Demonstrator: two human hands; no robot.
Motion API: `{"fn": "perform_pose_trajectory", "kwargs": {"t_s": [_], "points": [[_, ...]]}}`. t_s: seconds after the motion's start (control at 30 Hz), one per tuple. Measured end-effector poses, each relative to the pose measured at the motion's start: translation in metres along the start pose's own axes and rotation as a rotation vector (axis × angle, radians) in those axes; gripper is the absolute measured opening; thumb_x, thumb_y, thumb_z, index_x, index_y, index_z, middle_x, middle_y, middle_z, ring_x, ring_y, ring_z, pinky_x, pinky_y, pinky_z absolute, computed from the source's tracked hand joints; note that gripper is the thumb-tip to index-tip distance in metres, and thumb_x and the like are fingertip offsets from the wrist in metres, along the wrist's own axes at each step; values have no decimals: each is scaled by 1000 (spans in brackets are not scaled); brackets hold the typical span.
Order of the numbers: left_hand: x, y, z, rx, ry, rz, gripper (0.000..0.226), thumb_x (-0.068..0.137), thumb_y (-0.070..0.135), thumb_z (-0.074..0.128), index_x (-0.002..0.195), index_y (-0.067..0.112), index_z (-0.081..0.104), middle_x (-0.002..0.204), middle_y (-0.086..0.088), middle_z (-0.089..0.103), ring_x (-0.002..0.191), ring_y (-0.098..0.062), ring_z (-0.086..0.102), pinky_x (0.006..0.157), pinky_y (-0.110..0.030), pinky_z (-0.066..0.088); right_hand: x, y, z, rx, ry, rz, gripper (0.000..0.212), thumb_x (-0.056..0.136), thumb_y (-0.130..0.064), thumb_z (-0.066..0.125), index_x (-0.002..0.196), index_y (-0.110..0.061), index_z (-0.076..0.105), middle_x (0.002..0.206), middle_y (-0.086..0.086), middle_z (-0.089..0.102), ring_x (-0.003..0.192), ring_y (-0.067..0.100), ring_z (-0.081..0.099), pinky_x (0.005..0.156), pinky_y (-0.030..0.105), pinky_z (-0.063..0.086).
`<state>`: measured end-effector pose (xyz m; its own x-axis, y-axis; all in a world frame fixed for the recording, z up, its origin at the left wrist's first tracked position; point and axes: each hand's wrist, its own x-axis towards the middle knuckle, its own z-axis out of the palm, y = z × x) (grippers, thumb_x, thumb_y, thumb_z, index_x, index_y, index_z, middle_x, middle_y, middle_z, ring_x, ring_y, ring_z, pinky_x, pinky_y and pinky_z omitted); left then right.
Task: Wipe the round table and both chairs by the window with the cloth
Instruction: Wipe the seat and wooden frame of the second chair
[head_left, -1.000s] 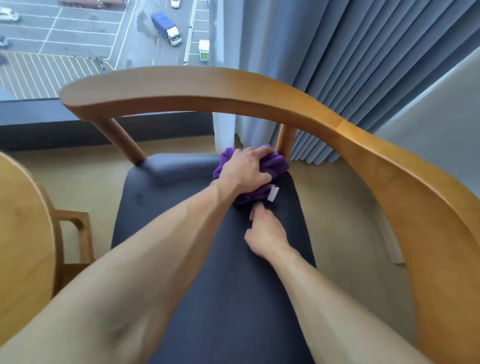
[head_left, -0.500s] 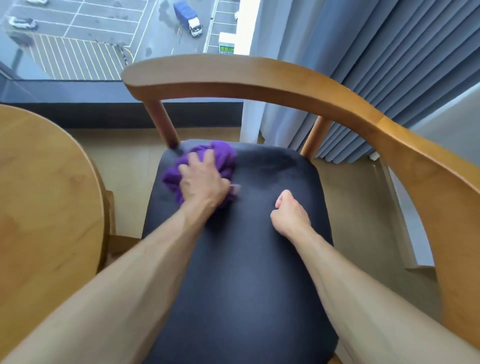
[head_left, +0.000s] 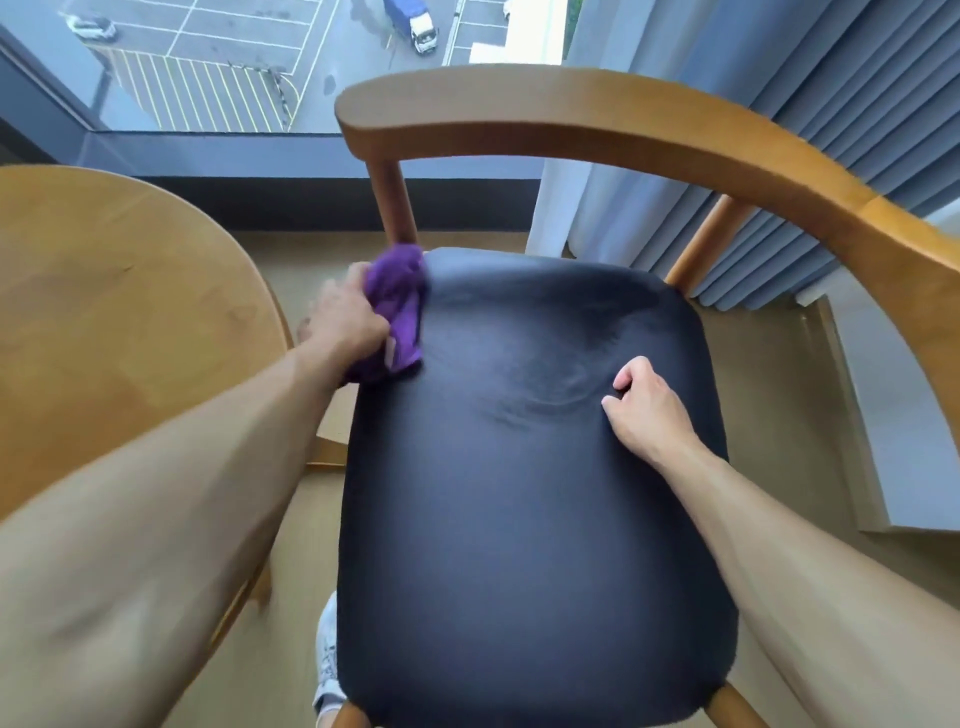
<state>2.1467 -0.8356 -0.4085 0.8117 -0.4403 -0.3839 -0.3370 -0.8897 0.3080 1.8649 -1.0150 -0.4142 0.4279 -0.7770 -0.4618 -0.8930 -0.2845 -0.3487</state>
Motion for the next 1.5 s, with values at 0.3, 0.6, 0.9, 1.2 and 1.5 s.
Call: {"fn": "perform_pose_trajectory", "kwargs": {"t_s": [0.3, 0.6, 0.9, 1.2, 1.5], "points": [[-155, 74, 67, -65, 15, 247, 51, 63, 25, 76, 107, 22, 51, 119, -12, 40, 87, -41, 56, 69, -48, 53, 7, -3, -4, 96, -38, 45, 23, 95, -36, 36, 88, -16, 44, 82, -1, 53, 82, 26, 50, 64, 36, 35], [-236, 77, 110, 389, -270, 863, 76, 79, 70, 59, 143, 29, 49, 142, 4, 55, 129, -22, 51, 101, -36, 44, 0, 0, -14, 181, -100, 61, 34, 92, -46, 35, 93, -17, 53, 89, 2, 63, 90, 24, 59, 86, 40, 46], [-163, 76, 87, 334, -87, 838, 35, 95, 25, 44, 129, 32, 51, 125, -7, 51, 105, -33, 57, 63, -37, 39, -13, -3, -8, 77, -9, 5, 27, 97, -40, 38, 93, -15, 50, 91, 2, 60, 80, 23, 56, 73, 35, 36], [-74, 42, 34, 361, 78, 220, 60, 97, 15, 45, 148, 41, 29, 128, -13, 42, 99, -39, 62, 78, -44, 50, -23, -3, -2, 118, 45, 66, 31, 97, -43, 30, 110, -24, 51, 109, 1, 57, 94, 25, 50, 79, 37, 39], [-252, 106, 106, 282, -463, 886, 35, 90, 20, 59, 124, 23, 53, 123, -11, 45, 82, -33, 64, 59, -35, 37, -28, -1, -13, 173, -151, 39, 44, 95, -53, 27, 132, -40, 46, 122, 2, 55, 122, 25, 50, 102, 39, 37]]}}
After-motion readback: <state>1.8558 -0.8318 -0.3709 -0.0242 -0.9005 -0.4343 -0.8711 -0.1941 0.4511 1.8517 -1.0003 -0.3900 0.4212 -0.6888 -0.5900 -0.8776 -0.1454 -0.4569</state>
